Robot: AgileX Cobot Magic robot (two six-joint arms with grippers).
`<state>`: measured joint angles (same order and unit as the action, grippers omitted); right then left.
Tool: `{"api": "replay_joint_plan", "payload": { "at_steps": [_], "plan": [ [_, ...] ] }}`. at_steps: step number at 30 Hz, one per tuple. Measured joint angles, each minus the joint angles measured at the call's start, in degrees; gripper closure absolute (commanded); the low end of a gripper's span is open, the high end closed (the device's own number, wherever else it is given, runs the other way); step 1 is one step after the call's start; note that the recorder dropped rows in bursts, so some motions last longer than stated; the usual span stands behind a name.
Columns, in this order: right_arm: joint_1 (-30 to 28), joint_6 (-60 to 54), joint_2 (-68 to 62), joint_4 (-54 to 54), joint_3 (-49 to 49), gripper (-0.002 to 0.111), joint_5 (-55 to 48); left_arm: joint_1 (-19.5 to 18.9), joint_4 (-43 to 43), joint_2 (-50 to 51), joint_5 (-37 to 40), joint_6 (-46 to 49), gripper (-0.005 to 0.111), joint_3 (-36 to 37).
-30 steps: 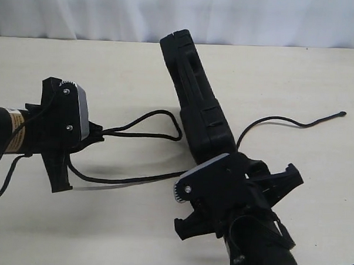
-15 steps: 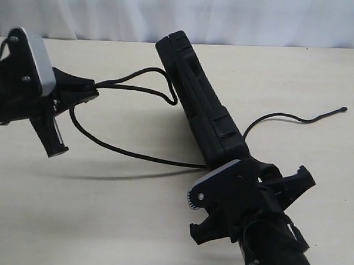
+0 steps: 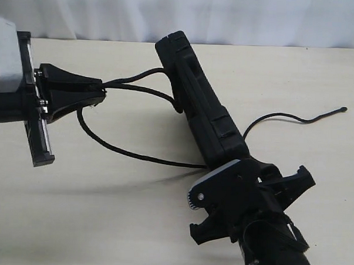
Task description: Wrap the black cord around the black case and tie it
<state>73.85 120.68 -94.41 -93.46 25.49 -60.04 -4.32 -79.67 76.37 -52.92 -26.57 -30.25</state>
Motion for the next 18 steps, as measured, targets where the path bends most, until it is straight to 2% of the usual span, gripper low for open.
{"api": "replay_joint_plan", "payload": {
  "at_steps": [7, 18],
  "plan": [
    [0.0, 0.0, 0.0, 0.0, 0.0, 0.104, 0.0, -4.0, -2.9, -2.9, -3.3, -5.1, 0.107, 0.0],
    [0.0, 0.0, 0.0, -0.2, 0.0, 0.104, 0.0, -4.2, -6.6, 0.9, -4.8, -10.7, 0.107, 0.0]
  ]
}}
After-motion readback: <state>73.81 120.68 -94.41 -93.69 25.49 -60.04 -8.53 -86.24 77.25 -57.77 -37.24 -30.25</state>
